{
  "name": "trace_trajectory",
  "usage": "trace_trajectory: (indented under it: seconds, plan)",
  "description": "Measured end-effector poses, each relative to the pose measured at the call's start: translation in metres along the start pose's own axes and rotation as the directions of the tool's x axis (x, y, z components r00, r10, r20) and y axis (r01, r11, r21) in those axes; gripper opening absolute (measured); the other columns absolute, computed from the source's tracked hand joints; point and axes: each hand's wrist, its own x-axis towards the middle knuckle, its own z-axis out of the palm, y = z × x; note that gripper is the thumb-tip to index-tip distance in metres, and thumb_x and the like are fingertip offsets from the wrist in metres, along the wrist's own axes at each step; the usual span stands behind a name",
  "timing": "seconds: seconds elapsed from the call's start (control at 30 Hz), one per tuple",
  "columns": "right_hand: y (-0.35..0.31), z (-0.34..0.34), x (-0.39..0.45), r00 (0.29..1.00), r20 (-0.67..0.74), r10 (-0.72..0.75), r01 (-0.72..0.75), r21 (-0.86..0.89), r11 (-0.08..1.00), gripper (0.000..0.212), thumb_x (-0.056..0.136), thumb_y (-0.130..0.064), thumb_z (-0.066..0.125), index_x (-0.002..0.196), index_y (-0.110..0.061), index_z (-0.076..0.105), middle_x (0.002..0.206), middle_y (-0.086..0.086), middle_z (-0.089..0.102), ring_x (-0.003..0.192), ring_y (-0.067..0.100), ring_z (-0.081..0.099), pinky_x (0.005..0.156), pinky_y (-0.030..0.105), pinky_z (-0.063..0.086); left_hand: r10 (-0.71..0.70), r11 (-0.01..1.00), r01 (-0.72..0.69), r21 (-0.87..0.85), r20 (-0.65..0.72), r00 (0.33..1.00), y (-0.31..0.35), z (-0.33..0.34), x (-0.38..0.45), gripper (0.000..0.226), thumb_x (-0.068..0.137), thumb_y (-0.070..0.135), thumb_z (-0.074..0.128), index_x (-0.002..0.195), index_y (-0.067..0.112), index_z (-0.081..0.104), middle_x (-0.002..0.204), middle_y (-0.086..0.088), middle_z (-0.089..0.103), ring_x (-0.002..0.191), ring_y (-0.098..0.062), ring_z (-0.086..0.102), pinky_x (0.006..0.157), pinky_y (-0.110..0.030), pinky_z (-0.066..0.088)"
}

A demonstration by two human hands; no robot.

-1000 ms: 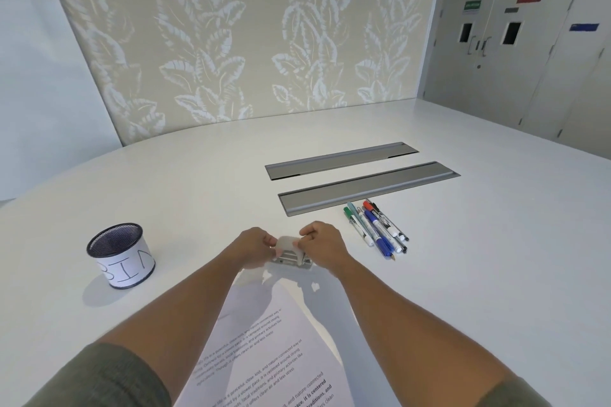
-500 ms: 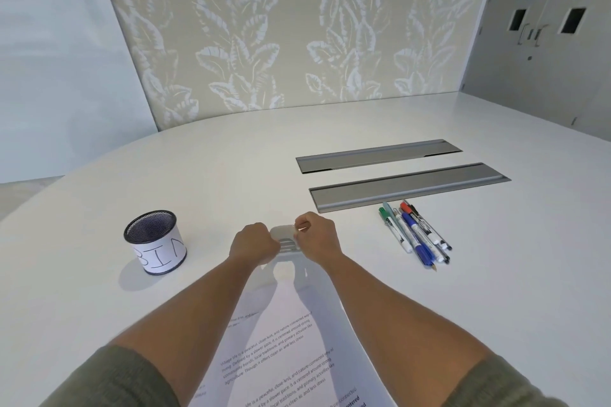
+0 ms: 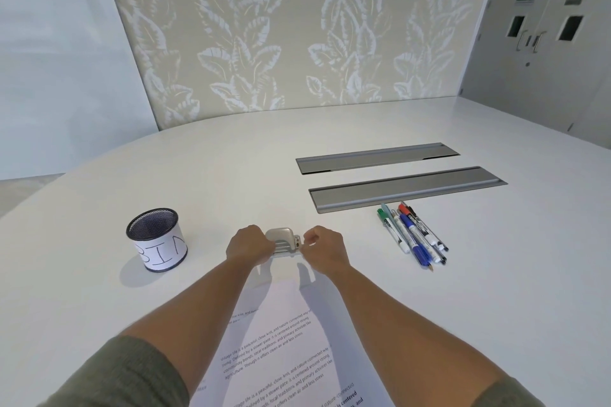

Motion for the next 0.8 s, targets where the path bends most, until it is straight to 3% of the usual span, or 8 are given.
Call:
trace_trajectory:
  seconds: [0.13, 0.23, 0.3, 0.4, 0.47, 0.57, 0.67, 0.8]
  plan:
    - [0.001, -0.009, -0.011, 0.993, 0.114, 0.025, 0.008, -0.279, 0.960, 0.021, 0.077, -0.014, 0.064, 0.096, -0.009, 0.071, 0.104, 0.002, 0.069, 0.099, 0.023, 0.065, 0.085, 0.035, 0.057, -0.015, 0.999, 0.014, -0.030, -0.034, 0.999, -0.005, -0.004, -0.013, 0.025, 0.087, 0.033, 0.057, 0.085, 0.009, 0.060, 0.092, -0.007, 0.063, 0.080, -0.026, 0.058, 0.061, -0.027, 0.040]
    - [-0.007, -0.013, -0.025, 0.973, 0.217, 0.074, 0.030, -0.443, 0.896, 0.028, 0.077, -0.027, 0.071, 0.098, -0.009, 0.068, 0.109, 0.002, 0.067, 0.102, 0.021, 0.063, 0.079, 0.029, 0.052, -0.037, 0.999, 0.036, -0.019, -0.055, 0.998, -0.017, -0.012, -0.024, 0.044, 0.089, 0.045, 0.058, 0.115, 0.009, 0.061, 0.120, -0.008, 0.060, 0.104, -0.026, 0.061, 0.078, -0.031, 0.047]
    - [-0.019, -0.018, -0.067, 0.959, 0.273, 0.070, 0.076, -0.489, 0.869, 0.029, 0.074, -0.033, 0.077, 0.087, -0.011, 0.062, 0.095, 0.004, 0.066, 0.089, 0.024, 0.063, 0.070, 0.028, 0.048, -0.056, 0.998, 0.054, -0.022, -0.096, 0.994, -0.039, -0.033, -0.071, 0.056, 0.089, 0.052, 0.059, 0.128, 0.011, 0.057, 0.131, -0.007, 0.054, 0.118, -0.025, 0.057, 0.092, -0.035, 0.049]
    - [-0.023, -0.020, -0.075, 0.945, 0.299, 0.133, 0.036, -0.500, 0.865, 0.043, 0.069, -0.035, 0.084, 0.069, -0.013, 0.047, 0.067, 0.002, 0.050, 0.064, 0.025, 0.053, 0.059, 0.026, 0.042, -0.038, 0.996, 0.041, 0.084, -0.042, 0.998, -0.057, -0.038, -0.071, 0.059, 0.087, 0.056, 0.060, 0.128, 0.014, 0.060, 0.134, -0.007, 0.054, 0.123, -0.025, 0.053, 0.098, -0.037, 0.047]
    - [-0.028, -0.023, -0.091, 0.930, 0.322, 0.177, 0.031, -0.548, 0.836, 0.048, 0.068, -0.037, 0.086, 0.069, -0.012, 0.045, 0.067, 0.003, 0.048, 0.062, 0.024, 0.052, 0.064, 0.028, 0.045, -0.039, 0.985, 0.035, 0.170, 0.020, 0.999, -0.069, -0.047, -0.092, 0.060, 0.088, 0.060, 0.057, 0.127, 0.014, 0.063, 0.135, -0.007, 0.055, 0.127, -0.027, 0.049, 0.103, -0.036, 0.043]
    - [-0.029, -0.020, -0.093, 0.909, 0.365, 0.200, 0.066, -0.602, 0.796, 0.051, 0.065, -0.039, 0.088, 0.087, -0.009, 0.052, 0.091, 0.007, 0.058, 0.084, 0.029, 0.060, 0.081, 0.035, 0.053, -0.021, 0.967, -0.013, 0.255, 0.129, 0.991, -0.079, -0.049, -0.095, 0.066, 0.088, 0.064, 0.056, 0.130, 0.013, 0.062, 0.139, -0.005, 0.052, 0.131, -0.029, 0.041, 0.105, -0.035, 0.036]
    - [-0.025, -0.021, -0.092, 0.906, 0.358, 0.225, 0.073, -0.657, 0.750, 0.072, 0.062, -0.042, 0.089, 0.116, -0.010, 0.054, 0.124, 0.012, 0.053, 0.109, 0.030, 0.061, 0.093, 0.041, 0.054, -0.016, 0.988, -0.010, 0.155, 0.167, 0.986, -0.089, -0.047, -0.095, 0.074, 0.078, 0.063, 0.069, 0.138, 0.022, 0.052, 0.144, -0.002, 0.046, 0.136, -0.023, 0.037, 0.110, -0.035, 0.036]
    - [-0.021, -0.022, -0.093, 0.901, 0.345, 0.261, 0.066, -0.706, 0.706, 0.092, 0.061, -0.047, 0.089, 0.134, -0.010, 0.045, 0.134, 0.013, 0.040, 0.121, 0.031, 0.053, 0.098, 0.043, 0.051, -0.034, 0.994, 0.014, 0.107, 0.195, 0.980, -0.105, -0.048, -0.098, 0.091, 0.067, 0.060, 0.081, 0.144, 0.027, 0.043, 0.145, -0.002, 0.041, 0.138, -0.022, 0.035, 0.111, -0.039, 0.037]
